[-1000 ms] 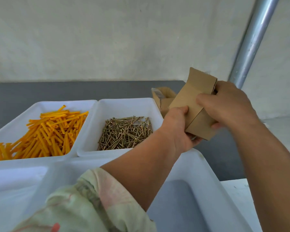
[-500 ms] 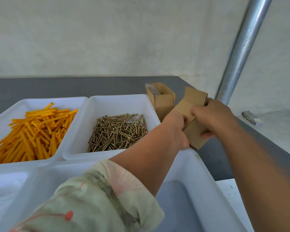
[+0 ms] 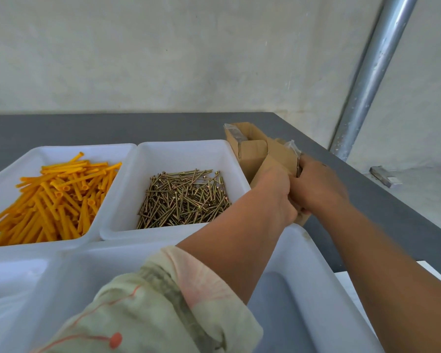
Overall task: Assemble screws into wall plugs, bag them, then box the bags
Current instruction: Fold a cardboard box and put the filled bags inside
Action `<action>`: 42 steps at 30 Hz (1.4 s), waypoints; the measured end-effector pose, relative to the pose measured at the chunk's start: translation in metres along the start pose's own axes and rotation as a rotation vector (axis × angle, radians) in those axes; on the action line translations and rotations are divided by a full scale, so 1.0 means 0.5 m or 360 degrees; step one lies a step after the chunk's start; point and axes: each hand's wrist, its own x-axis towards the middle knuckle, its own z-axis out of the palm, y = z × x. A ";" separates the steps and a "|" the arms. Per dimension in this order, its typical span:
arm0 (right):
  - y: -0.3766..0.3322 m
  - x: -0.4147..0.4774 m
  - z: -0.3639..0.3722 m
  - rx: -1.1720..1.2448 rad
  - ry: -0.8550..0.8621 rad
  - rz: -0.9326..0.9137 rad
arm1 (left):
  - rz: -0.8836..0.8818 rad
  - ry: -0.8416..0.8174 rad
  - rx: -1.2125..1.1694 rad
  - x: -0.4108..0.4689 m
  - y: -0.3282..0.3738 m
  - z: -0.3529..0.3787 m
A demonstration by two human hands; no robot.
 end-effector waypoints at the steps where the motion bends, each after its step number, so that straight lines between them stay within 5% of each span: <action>1: 0.001 -0.001 0.000 -0.0018 -0.0008 0.0000 | 0.0035 -0.0011 0.0022 0.006 -0.003 0.003; 7: 0.004 -0.003 0.012 -0.0107 0.0009 -0.0088 | -0.0027 -0.0185 -0.0092 -0.030 -0.007 -0.006; 12: -0.020 -0.017 0.013 -0.0177 -0.0120 -0.0157 | 0.0066 -0.0261 0.0168 -0.052 0.001 -0.046; 19: -0.034 -0.026 0.018 -0.0212 -0.0151 -0.0215 | 0.0638 -0.0028 0.1161 -0.087 0.029 -0.139; 24: -0.043 -0.029 0.029 -0.0305 -0.0139 -0.0249 | 0.1168 0.0309 0.2212 -0.117 0.037 -0.220; 30: -0.054 -0.032 0.035 -0.0272 -0.0237 -0.0233 | 0.1230 0.0349 0.2691 -0.134 0.032 -0.307; 42: -0.066 -0.030 0.032 -0.0063 -0.0430 -0.0175 | 0.1259 0.0333 0.3029 -0.164 0.016 -0.368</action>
